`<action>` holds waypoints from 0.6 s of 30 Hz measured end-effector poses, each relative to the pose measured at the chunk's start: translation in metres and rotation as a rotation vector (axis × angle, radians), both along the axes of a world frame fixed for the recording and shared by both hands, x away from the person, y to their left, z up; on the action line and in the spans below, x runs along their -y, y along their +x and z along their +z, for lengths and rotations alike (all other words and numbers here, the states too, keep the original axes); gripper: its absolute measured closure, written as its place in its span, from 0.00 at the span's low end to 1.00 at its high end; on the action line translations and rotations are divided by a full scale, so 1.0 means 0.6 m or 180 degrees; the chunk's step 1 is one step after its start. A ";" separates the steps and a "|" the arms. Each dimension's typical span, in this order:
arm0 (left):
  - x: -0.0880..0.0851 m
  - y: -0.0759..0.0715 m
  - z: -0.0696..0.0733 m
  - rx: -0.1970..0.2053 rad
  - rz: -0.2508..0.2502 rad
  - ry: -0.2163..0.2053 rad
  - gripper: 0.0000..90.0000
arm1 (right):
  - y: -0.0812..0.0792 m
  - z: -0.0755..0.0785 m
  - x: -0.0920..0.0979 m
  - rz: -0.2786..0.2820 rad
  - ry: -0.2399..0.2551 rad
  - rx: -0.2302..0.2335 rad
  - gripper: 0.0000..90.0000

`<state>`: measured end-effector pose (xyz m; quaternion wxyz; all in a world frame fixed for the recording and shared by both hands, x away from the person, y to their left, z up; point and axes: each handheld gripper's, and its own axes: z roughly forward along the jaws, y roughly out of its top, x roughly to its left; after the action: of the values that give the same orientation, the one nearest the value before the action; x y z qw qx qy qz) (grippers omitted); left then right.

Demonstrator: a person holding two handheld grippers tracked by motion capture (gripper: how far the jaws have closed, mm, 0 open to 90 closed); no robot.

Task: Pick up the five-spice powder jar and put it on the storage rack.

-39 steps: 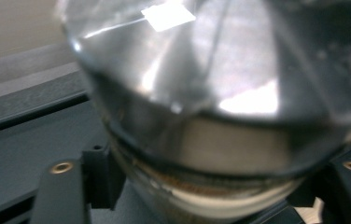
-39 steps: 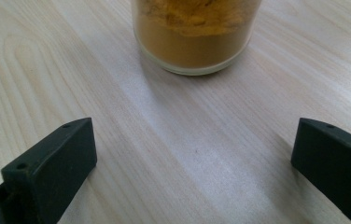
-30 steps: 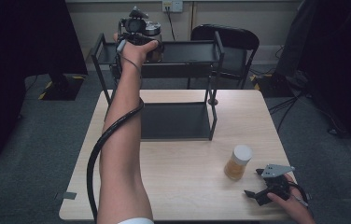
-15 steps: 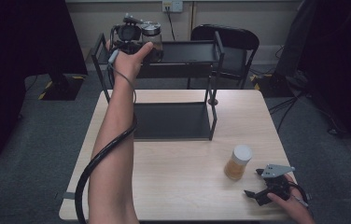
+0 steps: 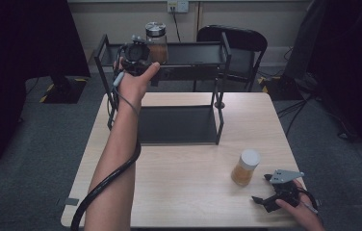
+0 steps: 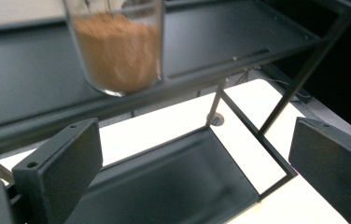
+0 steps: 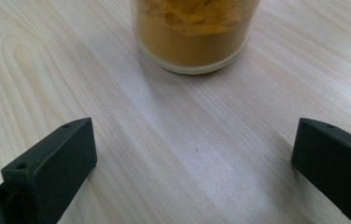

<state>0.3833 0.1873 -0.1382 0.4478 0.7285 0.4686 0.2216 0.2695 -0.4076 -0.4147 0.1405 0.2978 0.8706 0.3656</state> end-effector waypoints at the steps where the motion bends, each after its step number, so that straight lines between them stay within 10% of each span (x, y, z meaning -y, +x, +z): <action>1: 0.000 -0.001 -0.004 -0.0002 -0.0013 -0.0005 0.03 | 0.000 0.000 0.000 0.0000 0.0001 -0.0002 0.00; 18: -0.017 -0.019 -0.088 -0.0115 -0.0195 -0.0053 0.03 | -0.002 0.000 0.000 -0.0016 0.0005 0.0001 0.00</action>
<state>0.3720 0.1976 -0.1909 0.4519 0.7427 0.4559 0.1907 0.2681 -0.4074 -0.4148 0.1414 0.3000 0.8695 0.3659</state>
